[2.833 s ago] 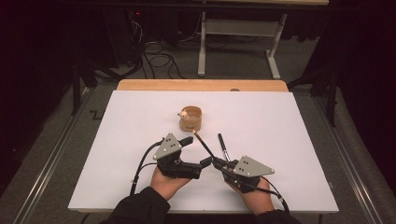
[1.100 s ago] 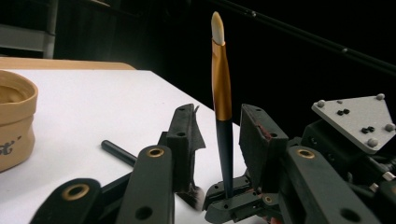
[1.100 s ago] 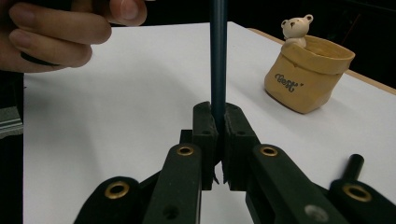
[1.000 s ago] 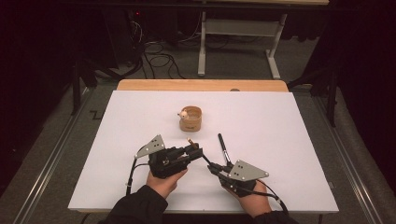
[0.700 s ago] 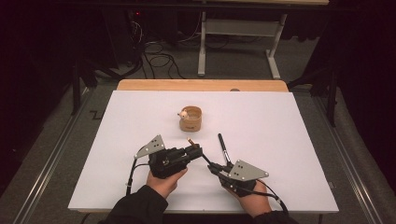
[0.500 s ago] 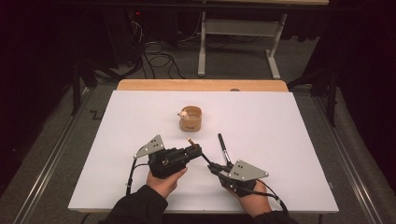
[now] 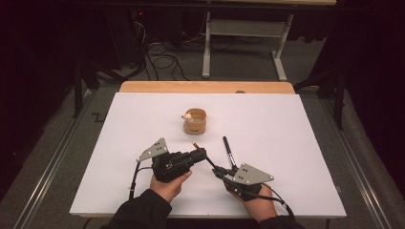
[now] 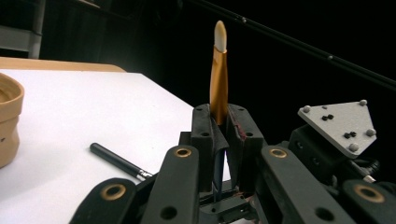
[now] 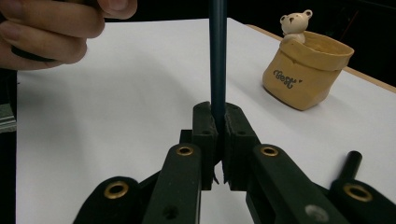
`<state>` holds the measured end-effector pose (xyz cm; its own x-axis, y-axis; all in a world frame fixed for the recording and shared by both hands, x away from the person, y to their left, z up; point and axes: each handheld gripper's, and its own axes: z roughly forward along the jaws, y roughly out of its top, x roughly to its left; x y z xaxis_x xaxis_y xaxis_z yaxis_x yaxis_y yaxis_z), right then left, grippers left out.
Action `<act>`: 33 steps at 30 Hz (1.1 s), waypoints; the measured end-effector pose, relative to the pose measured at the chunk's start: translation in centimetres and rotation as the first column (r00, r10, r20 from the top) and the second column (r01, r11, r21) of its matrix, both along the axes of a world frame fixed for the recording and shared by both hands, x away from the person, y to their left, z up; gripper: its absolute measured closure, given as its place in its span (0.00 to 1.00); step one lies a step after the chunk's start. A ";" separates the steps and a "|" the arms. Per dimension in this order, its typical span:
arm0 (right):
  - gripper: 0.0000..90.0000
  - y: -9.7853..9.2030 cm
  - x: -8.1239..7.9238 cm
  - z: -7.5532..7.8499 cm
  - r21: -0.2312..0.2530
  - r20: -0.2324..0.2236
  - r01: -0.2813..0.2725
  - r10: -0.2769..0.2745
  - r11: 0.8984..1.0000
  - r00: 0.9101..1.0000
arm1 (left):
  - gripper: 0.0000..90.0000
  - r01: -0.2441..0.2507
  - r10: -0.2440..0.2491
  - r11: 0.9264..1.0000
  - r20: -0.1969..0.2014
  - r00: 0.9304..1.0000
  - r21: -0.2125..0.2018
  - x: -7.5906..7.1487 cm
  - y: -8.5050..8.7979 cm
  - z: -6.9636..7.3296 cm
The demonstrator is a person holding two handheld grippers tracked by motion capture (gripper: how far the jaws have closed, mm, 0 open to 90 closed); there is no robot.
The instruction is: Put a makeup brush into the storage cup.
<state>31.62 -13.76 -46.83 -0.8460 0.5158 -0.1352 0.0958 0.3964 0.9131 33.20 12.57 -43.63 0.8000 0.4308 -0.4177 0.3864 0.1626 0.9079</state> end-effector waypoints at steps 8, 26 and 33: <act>0.95 0.0 0.0 0.0 -0.006 0.005 0.000 0.000 1.000 1.000 | 0.92 0.017 -0.017 1.000 0.000 1.000 -0.007 0.0 0.0 0.0; 0.74 -0.1 0.0 0.1 0.013 -0.020 0.001 -0.001 1.000 1.000 | 0.93 -0.020 0.020 1.000 0.019 1.000 0.016 -0.1 0.3 0.2; 0.61 -0.4 0.3 0.4 0.025 -0.045 -0.002 0.003 1.000 0.999 | 0.93 -0.068 0.065 0.996 0.045 0.997 0.064 -0.3 0.6 0.6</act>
